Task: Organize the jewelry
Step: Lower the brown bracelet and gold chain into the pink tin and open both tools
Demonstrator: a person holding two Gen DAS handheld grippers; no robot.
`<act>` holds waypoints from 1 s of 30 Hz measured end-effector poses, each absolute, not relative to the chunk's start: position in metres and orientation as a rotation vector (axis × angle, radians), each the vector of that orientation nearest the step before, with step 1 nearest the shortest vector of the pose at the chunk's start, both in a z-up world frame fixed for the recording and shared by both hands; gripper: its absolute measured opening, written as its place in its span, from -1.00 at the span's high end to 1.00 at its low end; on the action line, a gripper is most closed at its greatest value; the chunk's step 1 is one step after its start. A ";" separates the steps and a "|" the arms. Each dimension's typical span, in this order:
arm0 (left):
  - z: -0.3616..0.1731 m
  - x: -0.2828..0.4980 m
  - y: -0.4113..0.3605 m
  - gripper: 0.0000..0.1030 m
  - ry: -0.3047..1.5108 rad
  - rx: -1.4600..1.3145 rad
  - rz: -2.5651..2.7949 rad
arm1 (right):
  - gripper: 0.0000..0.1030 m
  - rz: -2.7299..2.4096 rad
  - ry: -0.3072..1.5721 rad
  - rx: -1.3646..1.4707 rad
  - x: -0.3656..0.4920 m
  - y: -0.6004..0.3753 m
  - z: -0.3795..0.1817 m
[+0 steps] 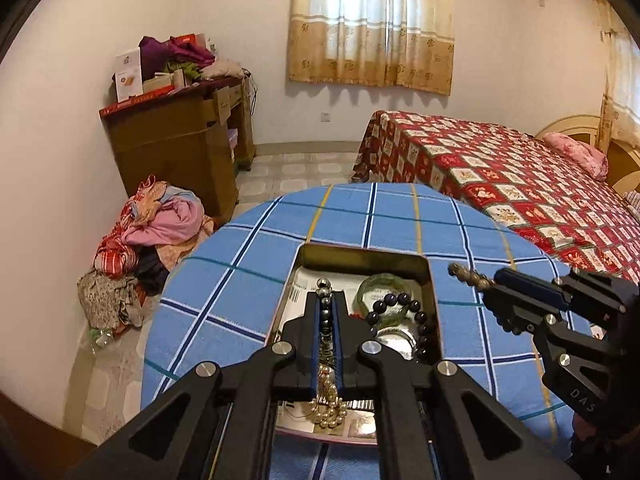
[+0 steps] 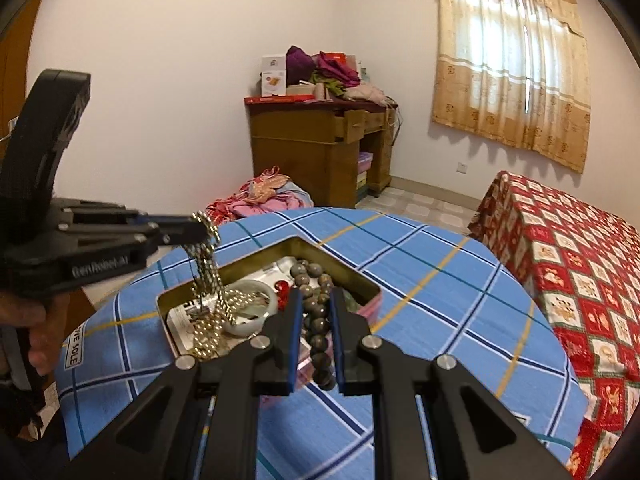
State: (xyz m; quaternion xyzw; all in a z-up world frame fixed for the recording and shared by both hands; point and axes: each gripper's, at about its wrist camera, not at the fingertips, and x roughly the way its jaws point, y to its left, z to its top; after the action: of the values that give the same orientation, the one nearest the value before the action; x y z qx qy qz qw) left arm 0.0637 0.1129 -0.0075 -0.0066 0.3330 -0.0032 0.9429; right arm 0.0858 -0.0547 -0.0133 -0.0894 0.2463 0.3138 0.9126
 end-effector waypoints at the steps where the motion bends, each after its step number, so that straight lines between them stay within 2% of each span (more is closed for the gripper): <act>1: -0.010 0.064 0.113 0.91 0.684 -0.015 -0.006 | 0.70 0.652 0.507 -0.183 0.087 -0.053 -0.013; 30: -0.052 0.076 0.133 0.91 0.777 -0.049 0.016 | 0.70 0.692 0.588 -0.230 0.102 -0.003 -0.046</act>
State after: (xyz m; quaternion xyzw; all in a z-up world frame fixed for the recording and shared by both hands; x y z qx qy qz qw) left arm 0.0761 0.1334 -0.0515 -0.0238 0.3789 0.0078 0.9251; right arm 0.1017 -0.0032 -0.0464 -0.1110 0.2831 0.3334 0.8924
